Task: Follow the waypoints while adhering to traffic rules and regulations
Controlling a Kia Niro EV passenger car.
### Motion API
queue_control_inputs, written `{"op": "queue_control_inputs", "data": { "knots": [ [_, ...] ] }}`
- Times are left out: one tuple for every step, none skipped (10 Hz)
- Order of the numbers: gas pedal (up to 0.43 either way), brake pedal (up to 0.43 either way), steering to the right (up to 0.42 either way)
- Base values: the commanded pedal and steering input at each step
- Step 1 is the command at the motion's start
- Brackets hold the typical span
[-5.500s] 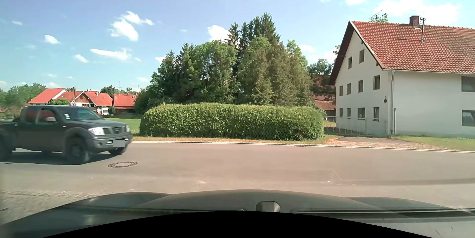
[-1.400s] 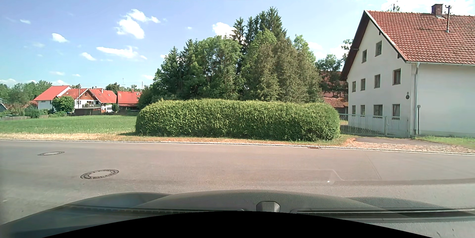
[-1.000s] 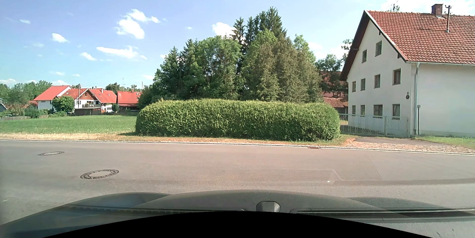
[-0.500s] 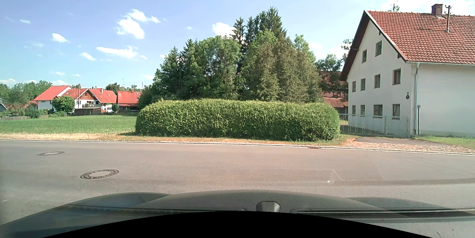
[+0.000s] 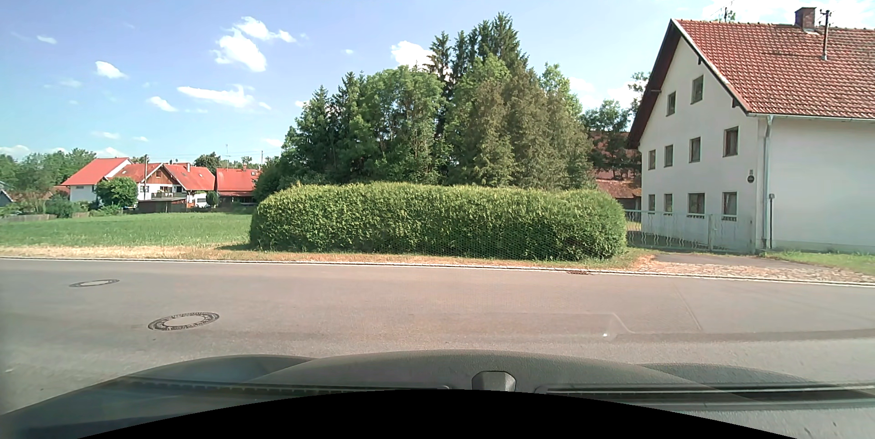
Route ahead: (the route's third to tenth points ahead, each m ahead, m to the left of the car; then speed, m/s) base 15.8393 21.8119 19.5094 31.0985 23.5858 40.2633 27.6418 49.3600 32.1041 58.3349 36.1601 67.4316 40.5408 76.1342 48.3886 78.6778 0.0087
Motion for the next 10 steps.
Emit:
{"op": "queue_control_inputs", "data": {
  "knots": [
    [0.000, 0.226, -0.118],
    [0.000, 0.226, -0.118],
    [0.000, 0.226, -0.118],
    [0.000, 0.226, -0.118],
    [0.000, 0.226, -0.118],
    [0.000, 0.226, -0.118],
    [0.000, 0.226, -0.118],
    [0.000, 0.226, -0.118],
    [0.000, 0.213, -0.118],
    [0.000, 0.189, -0.118]
  ]
}}
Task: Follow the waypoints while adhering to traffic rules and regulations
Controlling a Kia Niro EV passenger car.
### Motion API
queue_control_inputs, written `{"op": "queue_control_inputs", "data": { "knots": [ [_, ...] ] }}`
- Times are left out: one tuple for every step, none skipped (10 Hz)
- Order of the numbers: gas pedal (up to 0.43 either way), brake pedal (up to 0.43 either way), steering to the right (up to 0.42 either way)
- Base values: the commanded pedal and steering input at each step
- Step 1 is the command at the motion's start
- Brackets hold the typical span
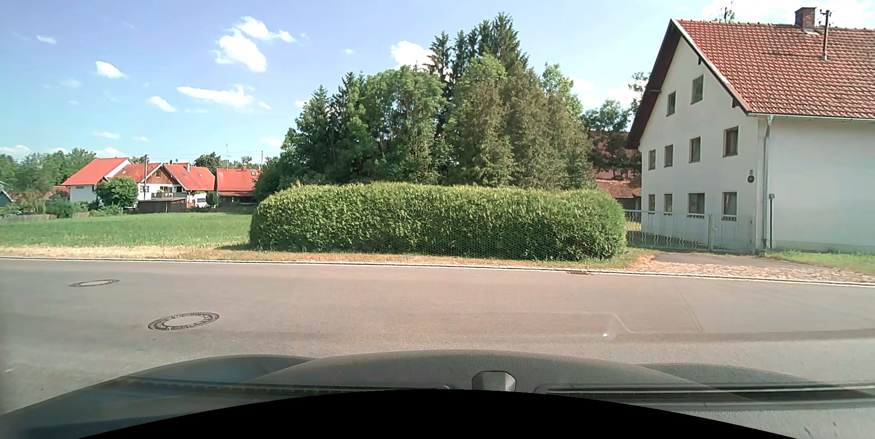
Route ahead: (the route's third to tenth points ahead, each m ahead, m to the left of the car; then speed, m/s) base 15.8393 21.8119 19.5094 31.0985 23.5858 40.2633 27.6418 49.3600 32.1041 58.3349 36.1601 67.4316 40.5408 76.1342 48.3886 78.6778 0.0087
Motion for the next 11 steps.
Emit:
{"op": "queue_control_inputs", "data": {
  "knots": [
    [0.000, 0.122, -0.118],
    [0.000, 0.079, -0.118],
    [0.000, 0.067, -0.118],
    [0.000, 0.055, -0.119],
    [0.000, 0.049, -0.119],
    [0.000, 0.049, -0.120],
    [0.000, 0.055, -0.120],
    [0.000, 0.055, -0.120],
    [0.000, 0.073, -0.121],
    [0.000, 0.085, -0.124],
    [0.000, 0.122, -0.128]
  ]
}}
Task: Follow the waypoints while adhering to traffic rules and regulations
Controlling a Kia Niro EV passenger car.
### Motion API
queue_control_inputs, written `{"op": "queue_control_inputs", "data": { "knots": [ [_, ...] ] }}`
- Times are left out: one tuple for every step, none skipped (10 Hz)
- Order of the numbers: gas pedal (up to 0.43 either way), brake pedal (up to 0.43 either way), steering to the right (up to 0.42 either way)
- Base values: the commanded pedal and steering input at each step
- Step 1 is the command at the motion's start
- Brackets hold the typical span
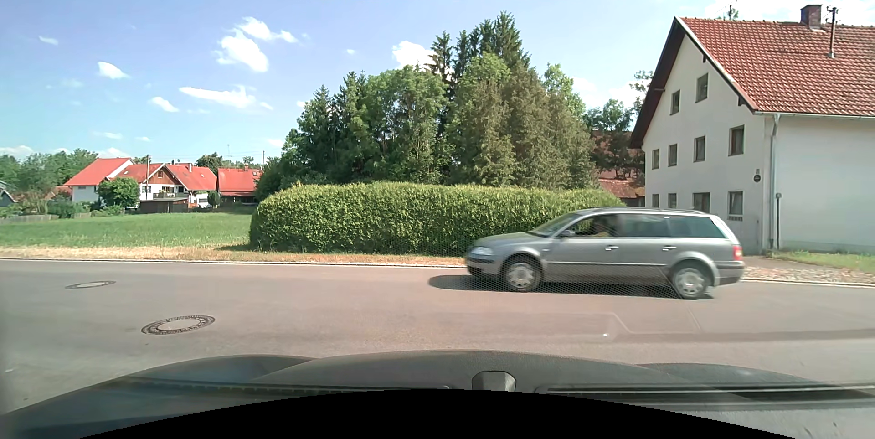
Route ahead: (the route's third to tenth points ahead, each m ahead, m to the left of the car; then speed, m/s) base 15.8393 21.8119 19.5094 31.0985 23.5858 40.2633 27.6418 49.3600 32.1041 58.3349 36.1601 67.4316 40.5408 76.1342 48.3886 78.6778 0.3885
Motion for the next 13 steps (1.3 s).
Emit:
{"op": "queue_control_inputs", "data": {
  "knots": [
    [0.000, 0.165, -0.135],
    [0.000, 0.183, -0.140],
    [0.000, 0.189, -0.144],
    [0.000, 0.183, -0.147],
    [0.000, 0.159, -0.154],
    [0.000, 0.018, -0.162],
    [0.000, 0.006, -0.177],
    [0.000, 0.006, -0.204],
    [0.067, 0.006, -0.239],
    [0.189, 0.006, -0.283],
    [0.220, 0.006, -0.348],
    [0.220, 0.006, -0.427],
    [0.228, 0.006, -0.495]
  ]
}}
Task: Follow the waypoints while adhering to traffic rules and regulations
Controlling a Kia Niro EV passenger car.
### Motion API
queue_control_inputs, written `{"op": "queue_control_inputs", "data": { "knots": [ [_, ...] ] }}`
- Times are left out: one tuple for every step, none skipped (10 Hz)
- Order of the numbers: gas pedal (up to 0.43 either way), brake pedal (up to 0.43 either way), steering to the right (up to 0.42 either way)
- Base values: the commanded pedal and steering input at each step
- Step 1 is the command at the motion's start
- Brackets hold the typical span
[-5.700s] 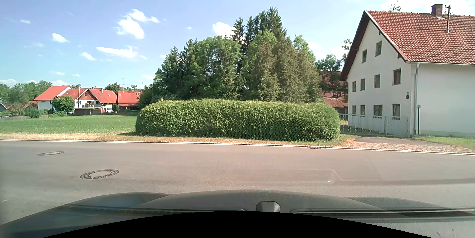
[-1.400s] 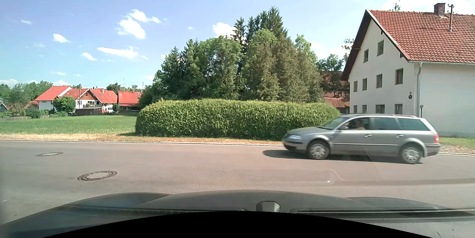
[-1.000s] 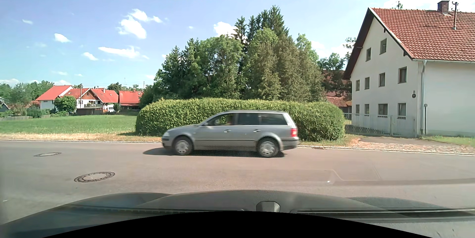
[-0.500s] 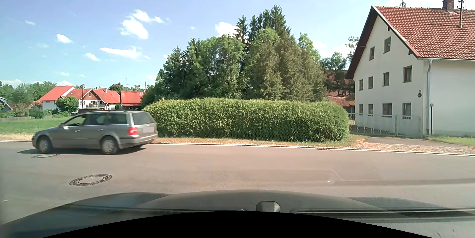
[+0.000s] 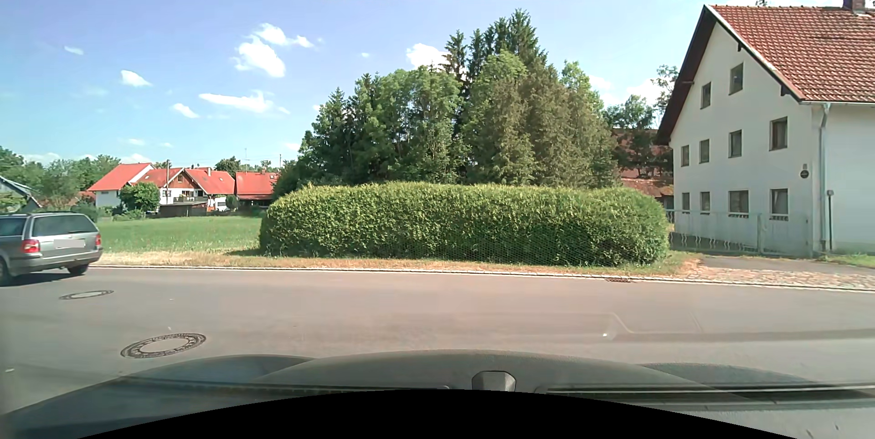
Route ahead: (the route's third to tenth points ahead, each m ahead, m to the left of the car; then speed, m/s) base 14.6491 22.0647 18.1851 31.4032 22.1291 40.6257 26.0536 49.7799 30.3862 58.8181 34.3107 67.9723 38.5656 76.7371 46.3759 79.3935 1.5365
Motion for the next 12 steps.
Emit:
{"op": "queue_control_inputs", "data": {
  "knots": [
    [0.228, 0.006, -0.547],
    [0.228, 0.006, -0.595],
    [0.228, 0.006, -0.611],
    [0.228, 0.006, -0.614],
    [0.228, 0.006, -0.614],
    [0.228, 0.006, -0.613],
    [0.228, 0.006, -0.606],
    [0.260, 0.006, -0.601],
    [0.268, 0.006, -0.599],
    [0.268, 0.006, -0.591],
    [0.268, 0.006, -0.580],
    [0.268, 0.006, -0.564]
  ]
}}
